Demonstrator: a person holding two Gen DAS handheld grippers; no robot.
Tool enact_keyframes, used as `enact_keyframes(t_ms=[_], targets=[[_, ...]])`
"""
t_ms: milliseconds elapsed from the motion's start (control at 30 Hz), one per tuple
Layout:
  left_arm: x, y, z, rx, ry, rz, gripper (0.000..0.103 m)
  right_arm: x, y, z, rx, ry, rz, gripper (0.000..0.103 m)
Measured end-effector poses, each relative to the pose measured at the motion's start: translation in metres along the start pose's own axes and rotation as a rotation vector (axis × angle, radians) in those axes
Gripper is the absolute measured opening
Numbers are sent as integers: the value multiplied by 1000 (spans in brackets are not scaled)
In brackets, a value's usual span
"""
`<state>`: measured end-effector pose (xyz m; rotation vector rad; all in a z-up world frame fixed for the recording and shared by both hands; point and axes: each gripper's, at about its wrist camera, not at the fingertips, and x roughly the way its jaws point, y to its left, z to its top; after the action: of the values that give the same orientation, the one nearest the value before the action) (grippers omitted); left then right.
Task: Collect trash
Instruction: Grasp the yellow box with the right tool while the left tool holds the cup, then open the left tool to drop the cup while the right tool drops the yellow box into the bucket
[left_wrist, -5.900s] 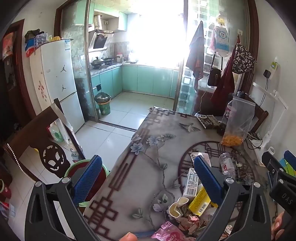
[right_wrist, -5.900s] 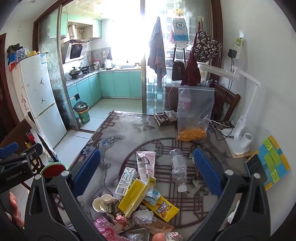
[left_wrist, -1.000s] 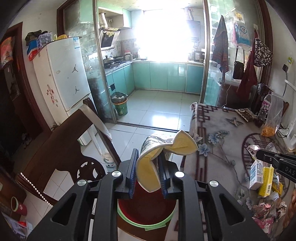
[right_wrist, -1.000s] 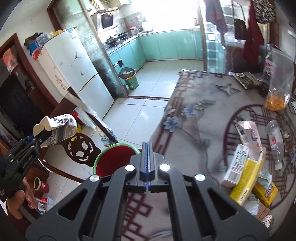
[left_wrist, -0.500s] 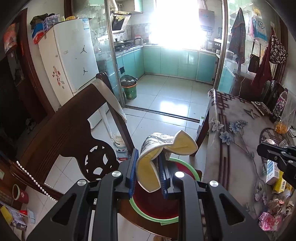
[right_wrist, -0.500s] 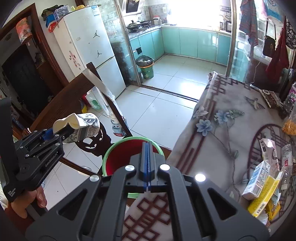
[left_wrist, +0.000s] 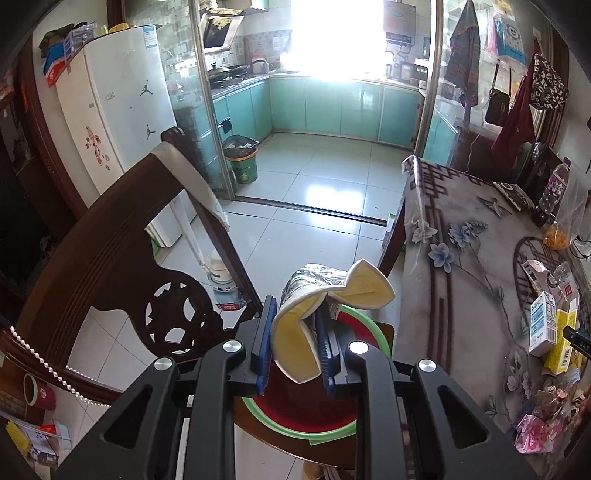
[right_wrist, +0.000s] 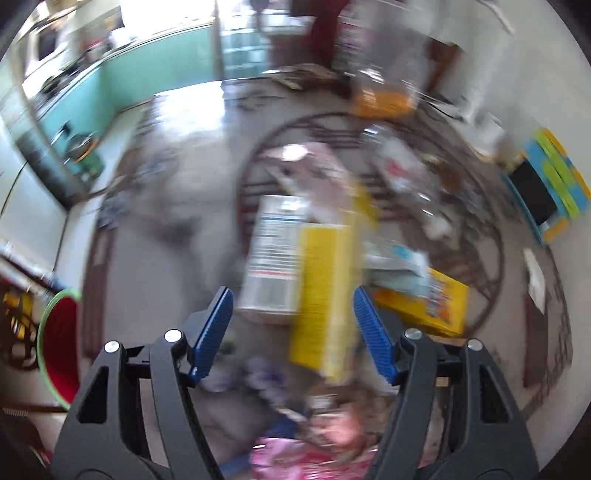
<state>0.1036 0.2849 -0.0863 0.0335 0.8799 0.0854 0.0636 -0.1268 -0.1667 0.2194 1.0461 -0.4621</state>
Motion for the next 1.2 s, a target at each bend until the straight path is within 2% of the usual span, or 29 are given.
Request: enact_keyframes(t_ms=[67, 133, 167, 200, 300, 400, 500, 633, 767, 1000, 1200], targets=[[0, -16, 5, 30, -6, -22, 19, 14, -21, 0, 36, 48, 12, 65], [-2, -32, 9, 62, -16, -40, 19, 29, -31, 1, 52, 103, 47, 52], [-4, -39, 12, 76, -24, -49, 19, 36, -33, 1, 58, 127, 65, 35], [-6, -46, 13, 85, -29, -58, 19, 43, -35, 0, 68, 153, 90, 26], [-11, -63, 16, 114, -42, -72, 19, 40, -31, -2, 69, 151, 128, 19], [-13, -72, 16, 132, -47, -77, 19, 16, -25, 5, 24, 92, 146, 16], [-14, -79, 16, 146, -48, -70, 19, -18, -9, 19, -34, 28, 199, 14], [-17, -79, 18, 150, -56, -55, 19, -57, 33, 34, -122, -40, 312, 14], [-18, -70, 20, 132, -62, -35, 19, -79, 86, 37, -232, -74, 417, 14], [-12, -40, 19, 70, -53, 9, 19, -92, 169, 25, -400, -75, 540, 14], [4, -10, 17, 12, -27, 39, 19, -81, 215, 7, -486, -16, 571, 14]])
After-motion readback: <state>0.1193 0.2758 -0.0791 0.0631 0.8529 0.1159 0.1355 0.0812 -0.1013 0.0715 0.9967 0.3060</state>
